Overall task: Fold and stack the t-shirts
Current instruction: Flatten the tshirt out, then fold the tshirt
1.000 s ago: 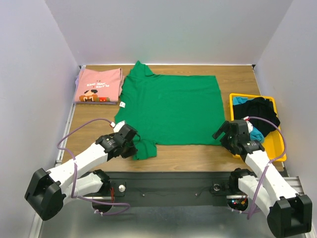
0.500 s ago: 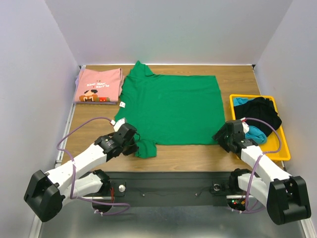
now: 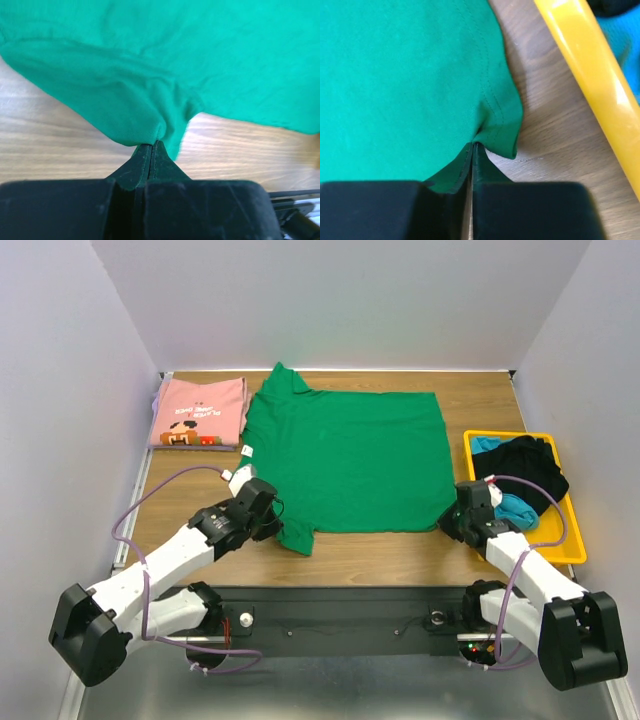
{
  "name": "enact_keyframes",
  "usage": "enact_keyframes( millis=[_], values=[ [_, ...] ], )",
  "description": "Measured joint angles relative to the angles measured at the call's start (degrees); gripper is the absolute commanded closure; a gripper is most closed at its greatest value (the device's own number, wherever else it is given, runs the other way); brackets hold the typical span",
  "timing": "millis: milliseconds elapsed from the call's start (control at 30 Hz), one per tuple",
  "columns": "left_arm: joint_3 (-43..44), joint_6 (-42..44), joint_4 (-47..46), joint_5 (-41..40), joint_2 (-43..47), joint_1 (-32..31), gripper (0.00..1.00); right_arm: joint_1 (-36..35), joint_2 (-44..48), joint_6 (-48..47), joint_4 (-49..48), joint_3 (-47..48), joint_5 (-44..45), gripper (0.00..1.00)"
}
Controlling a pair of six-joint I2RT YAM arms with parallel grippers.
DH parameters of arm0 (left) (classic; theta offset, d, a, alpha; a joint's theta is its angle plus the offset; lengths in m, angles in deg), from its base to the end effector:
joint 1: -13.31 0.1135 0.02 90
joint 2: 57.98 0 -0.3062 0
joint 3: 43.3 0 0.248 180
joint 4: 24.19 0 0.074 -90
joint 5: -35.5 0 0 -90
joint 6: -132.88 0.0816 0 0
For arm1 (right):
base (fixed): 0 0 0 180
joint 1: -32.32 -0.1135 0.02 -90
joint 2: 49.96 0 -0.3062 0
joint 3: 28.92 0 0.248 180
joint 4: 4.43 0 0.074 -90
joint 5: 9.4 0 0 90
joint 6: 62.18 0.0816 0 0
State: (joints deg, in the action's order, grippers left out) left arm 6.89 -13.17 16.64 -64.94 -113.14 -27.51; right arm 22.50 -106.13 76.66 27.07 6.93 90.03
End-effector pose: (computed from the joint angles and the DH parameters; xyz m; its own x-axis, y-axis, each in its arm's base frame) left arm 0.1608 -0.1193 0.2327 -0.7570 -0.4241 -0.4971 -0.1444 0.8505 -0.5058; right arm 0.1773 0.0171 0.1603 -0.5613 0.6566 -0.5038 0.5381 0.7521 0.3806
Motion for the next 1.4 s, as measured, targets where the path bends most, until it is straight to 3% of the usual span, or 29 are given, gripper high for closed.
enact_keyframes(
  millis=[433,833,1300,1367,1400],
  values=[
    [7.5,0.7,-3.4,-3.6,-3.2,2.9,1.00,0.0,-4.4,-3.7,0.0,8.5,-0.3,1.00],
    [17.7,6.1,-8.8,-2.9,-16.1,14.3,1.00,0.0,-17.5,-5.3,-0.2,21.3,0.8,1.00],
    [32.4,11.7,-12.0,-1.2,-35.8,21.2,1.00,0.0,-34.5,-8.4,-0.4,37.2,5.3,1.00],
    [35.2,12.5,-11.6,-0.8,-39.1,22.1,0.92,0.0,-36.7,-8.6,-0.4,39.1,5.4,0.99],
    [36.3,12.8,-11.6,-0.6,-40.5,22.4,0.80,0.1,-37.7,-8.7,-0.5,39.7,5.5,0.97]
  ],
)
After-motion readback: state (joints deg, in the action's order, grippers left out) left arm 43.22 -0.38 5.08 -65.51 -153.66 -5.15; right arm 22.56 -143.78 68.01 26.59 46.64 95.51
